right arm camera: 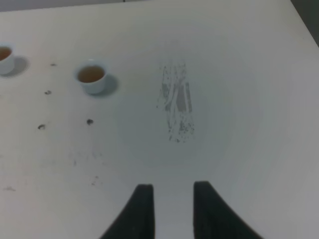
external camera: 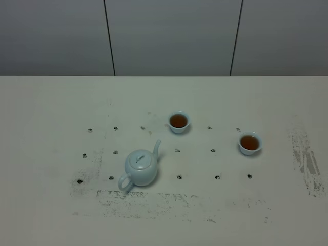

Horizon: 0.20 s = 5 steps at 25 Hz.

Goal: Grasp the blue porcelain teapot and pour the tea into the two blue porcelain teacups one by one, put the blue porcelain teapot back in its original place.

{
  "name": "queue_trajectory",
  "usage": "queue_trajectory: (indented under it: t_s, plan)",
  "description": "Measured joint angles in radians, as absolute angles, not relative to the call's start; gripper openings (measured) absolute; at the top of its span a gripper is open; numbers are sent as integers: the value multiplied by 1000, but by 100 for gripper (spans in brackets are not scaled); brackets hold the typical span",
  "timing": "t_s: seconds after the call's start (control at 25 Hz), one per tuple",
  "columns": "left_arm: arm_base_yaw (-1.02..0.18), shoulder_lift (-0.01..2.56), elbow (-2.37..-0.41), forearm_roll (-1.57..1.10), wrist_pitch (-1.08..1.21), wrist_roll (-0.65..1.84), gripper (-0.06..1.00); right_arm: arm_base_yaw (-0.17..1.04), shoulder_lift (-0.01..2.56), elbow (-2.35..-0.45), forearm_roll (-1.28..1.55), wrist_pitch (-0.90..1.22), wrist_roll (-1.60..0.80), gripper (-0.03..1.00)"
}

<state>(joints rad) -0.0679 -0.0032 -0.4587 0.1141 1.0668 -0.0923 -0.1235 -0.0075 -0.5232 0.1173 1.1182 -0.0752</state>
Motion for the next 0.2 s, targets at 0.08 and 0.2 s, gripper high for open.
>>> queue_trajectory:
  t_s: [0.08, 0.2]
  plan:
    - [-68, -3, -459, 114, 1067, -92, 49, -123, -8, -523, 117, 1118, -75, 21]
    - [-68, -3, -459, 114, 1067, -92, 49, -123, -8, -523, 117, 1118, -75, 21]
